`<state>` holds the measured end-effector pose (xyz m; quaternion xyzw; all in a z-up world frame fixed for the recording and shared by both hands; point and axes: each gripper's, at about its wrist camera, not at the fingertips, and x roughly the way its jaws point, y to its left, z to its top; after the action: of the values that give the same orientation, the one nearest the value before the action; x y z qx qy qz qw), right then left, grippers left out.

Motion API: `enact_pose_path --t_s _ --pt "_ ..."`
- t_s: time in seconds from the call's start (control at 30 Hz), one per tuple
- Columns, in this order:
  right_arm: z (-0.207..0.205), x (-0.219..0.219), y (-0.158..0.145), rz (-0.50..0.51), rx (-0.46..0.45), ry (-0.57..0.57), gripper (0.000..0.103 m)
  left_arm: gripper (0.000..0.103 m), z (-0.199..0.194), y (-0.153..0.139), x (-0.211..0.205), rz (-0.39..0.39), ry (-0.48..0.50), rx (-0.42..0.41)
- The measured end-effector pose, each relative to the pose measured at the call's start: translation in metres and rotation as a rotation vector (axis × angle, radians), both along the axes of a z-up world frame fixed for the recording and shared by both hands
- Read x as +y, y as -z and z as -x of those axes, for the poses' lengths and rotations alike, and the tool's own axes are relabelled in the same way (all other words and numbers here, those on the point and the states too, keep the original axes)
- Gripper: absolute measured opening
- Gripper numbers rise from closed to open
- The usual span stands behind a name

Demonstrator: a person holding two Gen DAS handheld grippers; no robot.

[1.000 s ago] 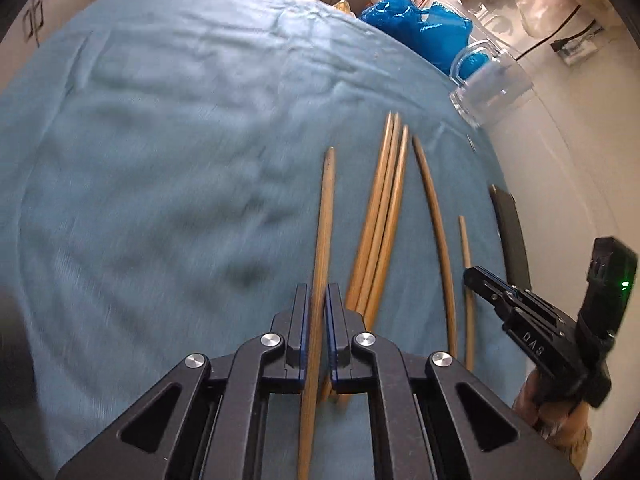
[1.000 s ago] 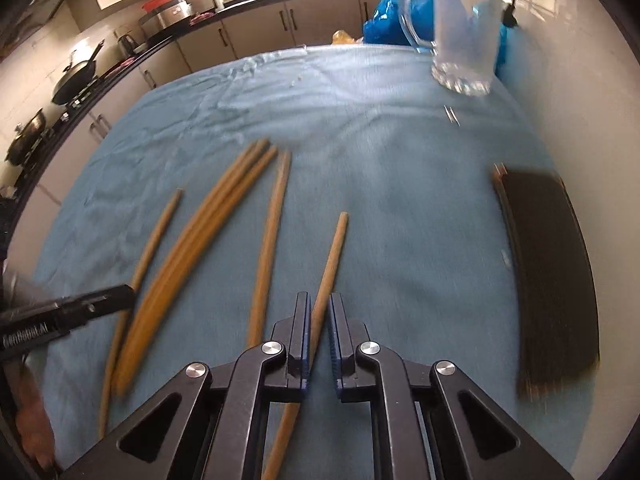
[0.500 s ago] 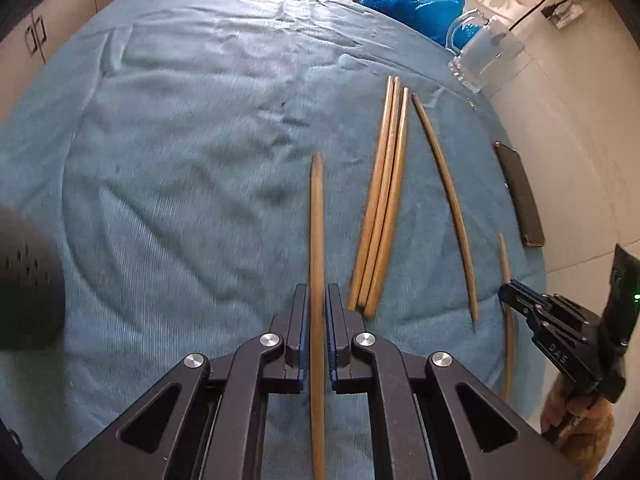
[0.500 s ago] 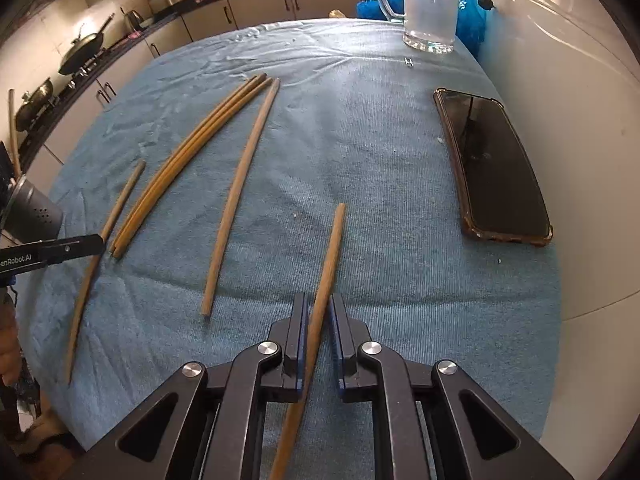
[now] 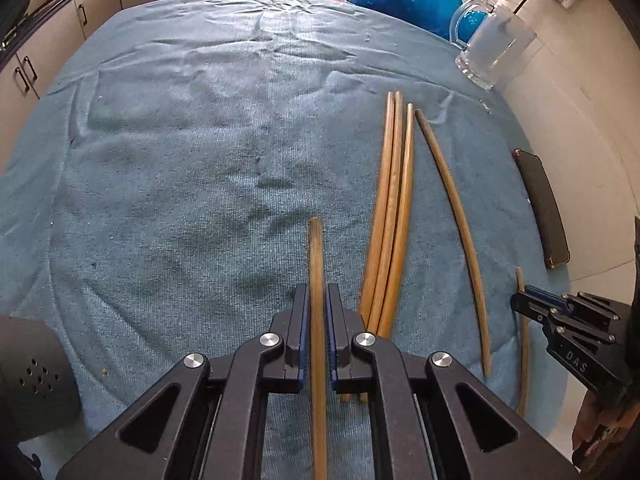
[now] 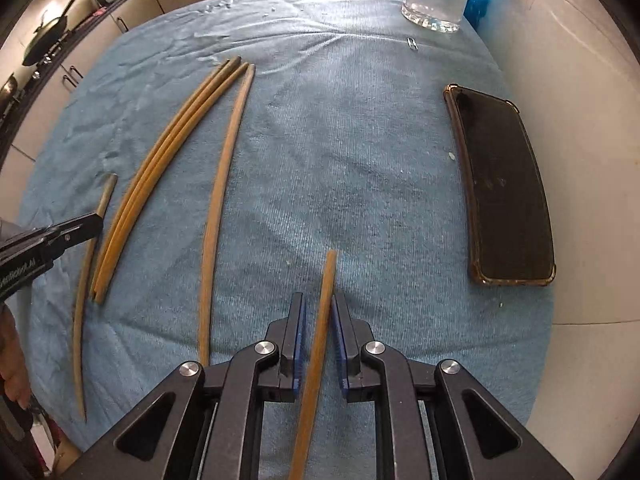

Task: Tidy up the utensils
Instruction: 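Carry the chopstick in the left tool and drop it into the dark cup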

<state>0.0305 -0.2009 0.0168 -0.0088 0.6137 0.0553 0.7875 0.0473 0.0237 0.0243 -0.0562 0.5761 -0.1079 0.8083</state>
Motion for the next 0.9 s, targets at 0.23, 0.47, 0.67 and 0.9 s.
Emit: enact_pose_path --t_s 0.23,0.47,0.67,0.9 --pt "0.011 0.013 -0.005 -0.001 -0.119 -0.009 0.006 0.007 0.022 -0.008 0.010 0.027 0.019 -0.091" --pt "0.058 0.017 -0.054 -0.058 -0.363 -0.025 0.006 0.007 0.073 -0.064 0.035 0.091 0.013 -0.274" --pt "0.106 0.029 -0.099 -0.127 -0.541 -0.051 0.006 0.007 0.122 -0.108 0.050 0.118 -0.003 -0.428" --pt "0.139 0.043 -0.135 -0.185 -0.661 -0.069 0.006 0.007 0.177 -0.159 0.083 0.141 -0.065 -0.619"
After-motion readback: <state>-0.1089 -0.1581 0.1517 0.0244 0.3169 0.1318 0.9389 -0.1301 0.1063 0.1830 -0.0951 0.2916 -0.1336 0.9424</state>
